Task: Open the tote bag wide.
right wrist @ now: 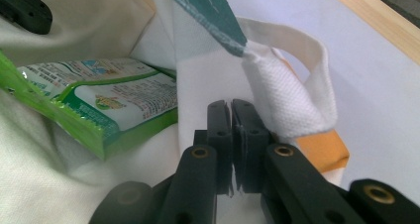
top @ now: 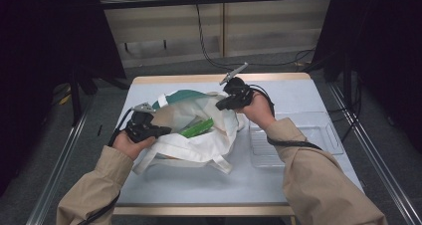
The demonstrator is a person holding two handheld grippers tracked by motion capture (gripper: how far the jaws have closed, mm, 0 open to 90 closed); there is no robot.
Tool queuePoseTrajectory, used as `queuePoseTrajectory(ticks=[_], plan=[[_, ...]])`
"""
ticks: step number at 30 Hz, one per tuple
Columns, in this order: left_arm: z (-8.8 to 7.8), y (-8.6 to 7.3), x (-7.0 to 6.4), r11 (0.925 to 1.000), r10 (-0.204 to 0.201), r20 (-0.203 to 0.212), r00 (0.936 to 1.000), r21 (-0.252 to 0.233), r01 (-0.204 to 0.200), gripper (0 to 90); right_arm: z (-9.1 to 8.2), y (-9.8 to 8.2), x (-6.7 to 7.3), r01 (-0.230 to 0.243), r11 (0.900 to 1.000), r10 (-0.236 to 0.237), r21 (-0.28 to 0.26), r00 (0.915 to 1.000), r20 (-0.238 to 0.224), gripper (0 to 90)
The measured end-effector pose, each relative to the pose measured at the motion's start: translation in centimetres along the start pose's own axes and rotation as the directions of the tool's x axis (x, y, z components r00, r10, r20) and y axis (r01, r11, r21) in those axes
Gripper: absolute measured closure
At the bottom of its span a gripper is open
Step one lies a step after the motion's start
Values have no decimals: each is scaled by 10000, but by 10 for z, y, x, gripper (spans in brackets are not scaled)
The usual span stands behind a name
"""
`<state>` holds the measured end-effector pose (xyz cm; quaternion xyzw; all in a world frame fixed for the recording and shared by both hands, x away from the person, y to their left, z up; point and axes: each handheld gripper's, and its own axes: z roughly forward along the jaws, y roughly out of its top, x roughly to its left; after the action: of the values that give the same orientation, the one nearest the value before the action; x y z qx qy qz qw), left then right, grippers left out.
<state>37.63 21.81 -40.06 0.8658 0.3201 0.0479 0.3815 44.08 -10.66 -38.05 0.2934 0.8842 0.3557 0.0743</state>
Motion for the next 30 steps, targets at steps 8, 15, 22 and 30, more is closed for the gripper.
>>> queuePoseTrajectory(ticks=[8, 15, 22, 30], plan=[[-1, -4, -1, 9997, 81, -22, 10000, 227, -81, 900, 6, 1, -4, -41, 9999, 41, 146, 10000, -23, 869], [0, -9, -2, 9999, 38, -48, 10000, 122, -38, 900, 12, 1, -6, -57, 9997, 58, 233, 10000, -29, 870], [2, -15, -1, 10000, -61, 57, 10000, -33, 61, 900, 17, 0, -7, -98, 9994, 99, 331, 9999, -43, 873], [4, -22, -1, 9998, -163, 209, 9996, -103, 166, 900, 22, 0, -7, -79, 9989, 79, 471, 10000, -6, 873]])
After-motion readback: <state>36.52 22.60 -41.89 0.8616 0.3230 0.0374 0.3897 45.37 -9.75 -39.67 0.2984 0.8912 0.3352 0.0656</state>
